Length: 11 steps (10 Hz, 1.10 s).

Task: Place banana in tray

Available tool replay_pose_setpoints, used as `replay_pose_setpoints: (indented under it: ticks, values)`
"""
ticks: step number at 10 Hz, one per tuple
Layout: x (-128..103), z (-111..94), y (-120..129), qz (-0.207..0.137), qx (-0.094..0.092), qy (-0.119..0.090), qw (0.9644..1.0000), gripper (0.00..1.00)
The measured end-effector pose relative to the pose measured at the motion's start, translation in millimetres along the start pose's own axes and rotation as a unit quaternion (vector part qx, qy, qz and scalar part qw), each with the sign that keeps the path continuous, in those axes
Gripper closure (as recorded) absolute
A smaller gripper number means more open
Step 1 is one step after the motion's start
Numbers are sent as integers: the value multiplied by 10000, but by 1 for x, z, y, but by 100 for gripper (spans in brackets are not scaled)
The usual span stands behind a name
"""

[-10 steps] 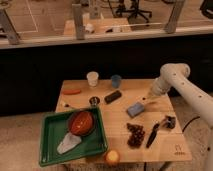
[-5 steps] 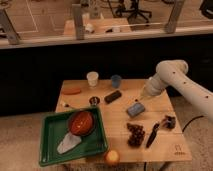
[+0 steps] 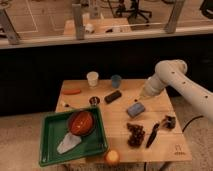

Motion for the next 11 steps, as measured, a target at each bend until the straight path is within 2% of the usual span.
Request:
replay_pose_setpoints:
  ticks: [2, 3, 5, 6, 8, 9, 11]
  values:
    - [-6, -2, 1, -66, 25, -25, 10000, 100]
    - [-18, -5, 4, -214, 52, -58, 9997, 100]
    - [-51, -9, 15, -561, 86, -114, 9983, 100]
    - [-83, -9, 23, -826, 102, -179, 9964, 100]
    - [-136, -8, 46, -1322, 112, -280, 9908, 100]
    - [-154, -10, 58, -1533, 114, -313, 9876, 100]
    - [-201, -13, 91, -2073, 110, -397, 9774, 100]
